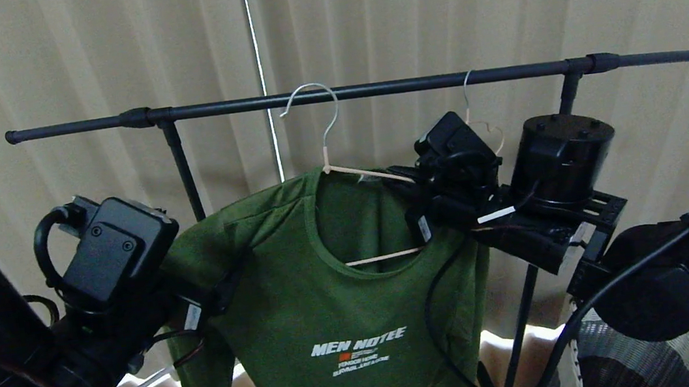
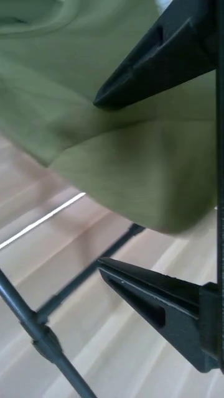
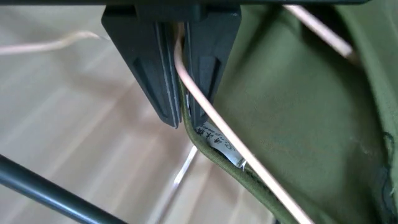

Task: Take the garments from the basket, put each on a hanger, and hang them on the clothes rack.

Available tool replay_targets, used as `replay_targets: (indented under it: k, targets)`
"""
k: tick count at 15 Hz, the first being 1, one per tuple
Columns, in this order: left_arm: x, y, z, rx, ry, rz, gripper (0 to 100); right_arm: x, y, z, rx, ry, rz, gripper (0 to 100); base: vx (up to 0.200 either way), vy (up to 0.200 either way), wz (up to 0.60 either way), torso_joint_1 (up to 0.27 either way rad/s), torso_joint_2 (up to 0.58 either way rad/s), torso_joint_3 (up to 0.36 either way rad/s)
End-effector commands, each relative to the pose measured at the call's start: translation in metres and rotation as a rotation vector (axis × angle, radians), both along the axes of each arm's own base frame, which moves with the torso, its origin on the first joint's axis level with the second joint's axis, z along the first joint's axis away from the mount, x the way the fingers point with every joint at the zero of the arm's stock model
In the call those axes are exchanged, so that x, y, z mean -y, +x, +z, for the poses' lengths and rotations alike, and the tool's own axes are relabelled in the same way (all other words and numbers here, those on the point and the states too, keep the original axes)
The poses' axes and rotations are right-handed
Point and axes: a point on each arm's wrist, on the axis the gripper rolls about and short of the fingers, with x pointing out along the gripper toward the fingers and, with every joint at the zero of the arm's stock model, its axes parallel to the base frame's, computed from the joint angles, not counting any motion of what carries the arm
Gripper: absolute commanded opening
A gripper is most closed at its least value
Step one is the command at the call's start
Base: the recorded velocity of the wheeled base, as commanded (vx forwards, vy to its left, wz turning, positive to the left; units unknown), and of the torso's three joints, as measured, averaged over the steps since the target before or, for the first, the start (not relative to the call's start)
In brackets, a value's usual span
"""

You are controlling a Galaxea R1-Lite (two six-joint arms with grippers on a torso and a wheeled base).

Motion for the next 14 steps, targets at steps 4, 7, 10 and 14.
replay_targets:
  k: [4, 7, 10, 14]
  targets:
    - [-0.017, -0.028, 0.007, -0.008, -0.038, -0.004, 100, 0.024, -0.003, 0.014, 0.016, 0.01, -0.061, 0, 0.0, 0.0, 0.0, 0.0, 0.0, 0.0]
    - [-0.023, -0.037, 0.003, -0.052, -0.066, -0.015, 100, 0.041, -0.007, 0.021, 0.029, 0.021, -0.099, 0, 0.0, 0.0, 0.0, 0.0, 0.0, 0.0]
    - [-0.029, -0.035, -0.013, -0.117, -0.041, 0.01, 100, 0.055, -0.02, 0.032, 0.053, 0.038, -0.113, 0, 0.0, 0.0, 0.0, 0.0, 0.0, 0.0]
    - [-0.023, -0.021, -0.028, -0.199, -0.018, -0.065, 100, 0.067, -0.042, 0.044, 0.085, 0.065, -0.099, 0, 0.0, 0.0, 0.0, 0.0, 0.0, 0.0]
